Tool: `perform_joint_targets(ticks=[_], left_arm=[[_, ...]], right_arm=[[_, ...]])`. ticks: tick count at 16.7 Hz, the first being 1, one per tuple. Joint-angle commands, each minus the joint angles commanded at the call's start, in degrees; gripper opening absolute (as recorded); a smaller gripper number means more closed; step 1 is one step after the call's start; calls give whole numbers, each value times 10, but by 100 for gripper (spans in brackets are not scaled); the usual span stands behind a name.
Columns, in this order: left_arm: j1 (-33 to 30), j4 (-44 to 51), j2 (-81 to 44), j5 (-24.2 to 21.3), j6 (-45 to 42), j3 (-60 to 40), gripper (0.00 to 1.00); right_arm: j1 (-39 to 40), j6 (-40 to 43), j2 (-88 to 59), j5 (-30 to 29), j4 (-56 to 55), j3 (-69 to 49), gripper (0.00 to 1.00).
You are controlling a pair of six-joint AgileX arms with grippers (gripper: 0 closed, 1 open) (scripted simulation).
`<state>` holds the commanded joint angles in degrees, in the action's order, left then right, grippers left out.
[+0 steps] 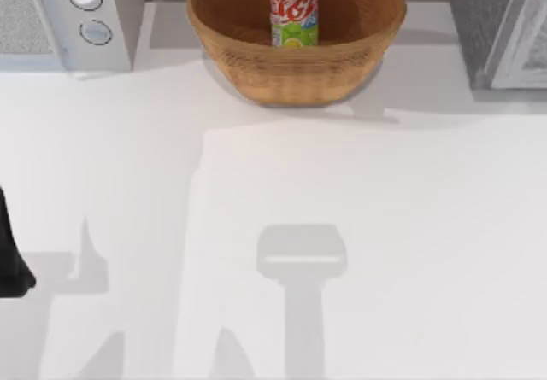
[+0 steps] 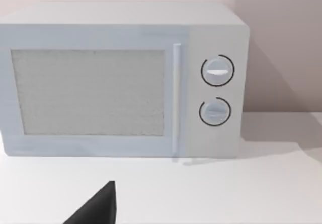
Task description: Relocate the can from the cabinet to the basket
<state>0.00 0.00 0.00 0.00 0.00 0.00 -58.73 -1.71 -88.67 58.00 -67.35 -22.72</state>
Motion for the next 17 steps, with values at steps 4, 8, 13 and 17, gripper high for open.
perform_joint_targets(ticks=[4,8,13,17], left_arm=[[0,0,0,0,0,0,100],[0,0,0,0,0,0,100],[0,0,0,0,0,0,100],[0,0,0,0,0,0,100]], right_arm=[[-9,0,5,8,106,-103,100],[-18,0,20,16,295,-266,100],[-21,-1,57,20,576,-498,100],[-16,-1,92,17,771,-659,100]])
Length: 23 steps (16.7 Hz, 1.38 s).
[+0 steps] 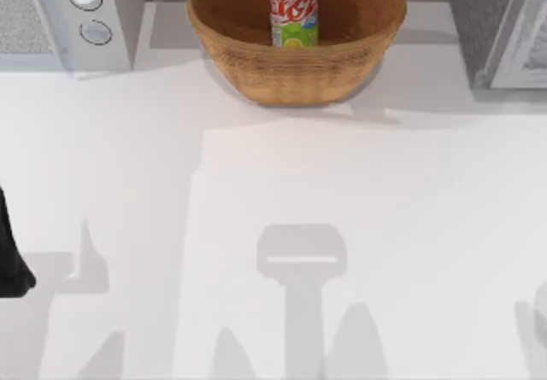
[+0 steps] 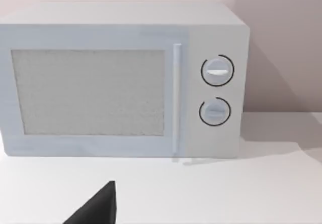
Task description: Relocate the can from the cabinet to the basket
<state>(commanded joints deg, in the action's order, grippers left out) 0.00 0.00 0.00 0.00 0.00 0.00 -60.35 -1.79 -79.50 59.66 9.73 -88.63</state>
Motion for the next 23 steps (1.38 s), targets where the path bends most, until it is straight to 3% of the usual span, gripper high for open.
perform_joint_targets(ticks=[5,11,14,18,23], left_arm=[[0,0,0,0,0,0,100],[0,0,0,0,0,0,100],[0,0,0,0,0,0,100],[0,0,0,0,0,0,100],[0,0,0,0,0,0,100]], right_arm=[[7,1,27,-5,116,-107,100],[5,1,27,-5,119,-112,100],[39,1,25,-38,122,-117,100],[167,2,19,-163,130,-127,100],[421,4,22,-416,140,-133,100]])
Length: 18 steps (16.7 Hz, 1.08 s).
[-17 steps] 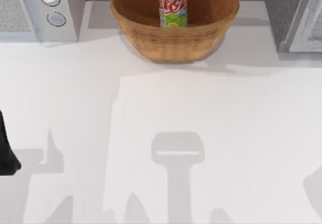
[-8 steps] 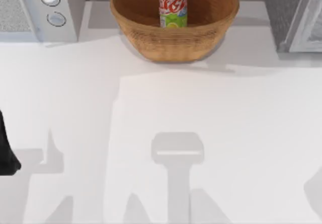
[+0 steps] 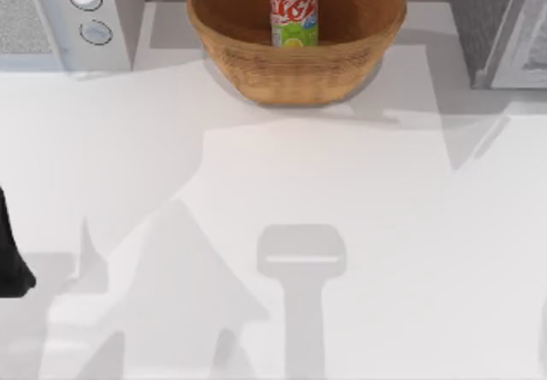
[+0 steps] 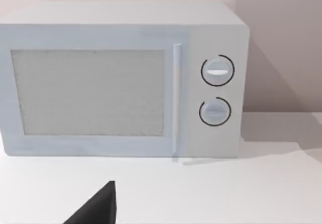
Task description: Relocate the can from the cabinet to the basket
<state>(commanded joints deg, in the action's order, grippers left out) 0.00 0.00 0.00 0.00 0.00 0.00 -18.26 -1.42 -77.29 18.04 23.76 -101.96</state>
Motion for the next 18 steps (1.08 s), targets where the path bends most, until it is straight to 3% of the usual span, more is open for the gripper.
perform_joint_targets(ticks=[5,8,11,18], left_arm=[[0,0,0,0,0,0,100],[0,0,0,0,0,0,100],[0,0,0,0,0,0,100],[0,0,0,0,0,0,100]], right_arm=[[261,1,18,-265,5,9,100],[372,2,28,-376,9,21,100],[428,3,32,-432,13,32,100],[418,10,36,-446,15,21,100]])
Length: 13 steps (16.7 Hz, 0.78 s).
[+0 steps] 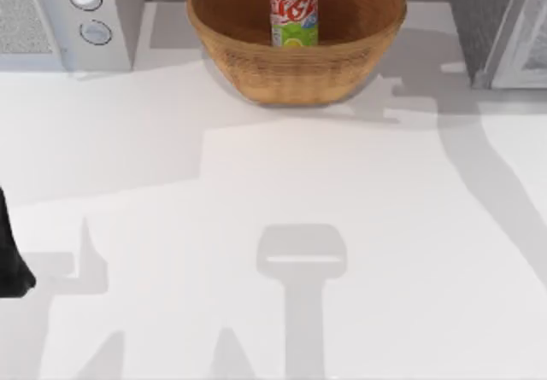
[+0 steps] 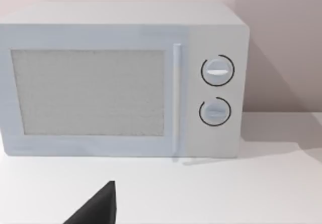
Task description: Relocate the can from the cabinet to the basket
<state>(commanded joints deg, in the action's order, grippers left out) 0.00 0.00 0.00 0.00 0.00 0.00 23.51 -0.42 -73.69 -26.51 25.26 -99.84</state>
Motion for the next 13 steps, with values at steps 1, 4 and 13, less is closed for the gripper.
perform_joint_targets(ticks=[1,4,13], left_arm=[[0,0,0,0,0,0,100],[0,0,0,0,0,0,100],[0,0,0,0,0,0,100]], right_arm=[[-6,0,-12,6,-3,-9,100],[-30,-1,-55,29,-18,-40,100],[-42,0,-52,43,-26,-30,100]])
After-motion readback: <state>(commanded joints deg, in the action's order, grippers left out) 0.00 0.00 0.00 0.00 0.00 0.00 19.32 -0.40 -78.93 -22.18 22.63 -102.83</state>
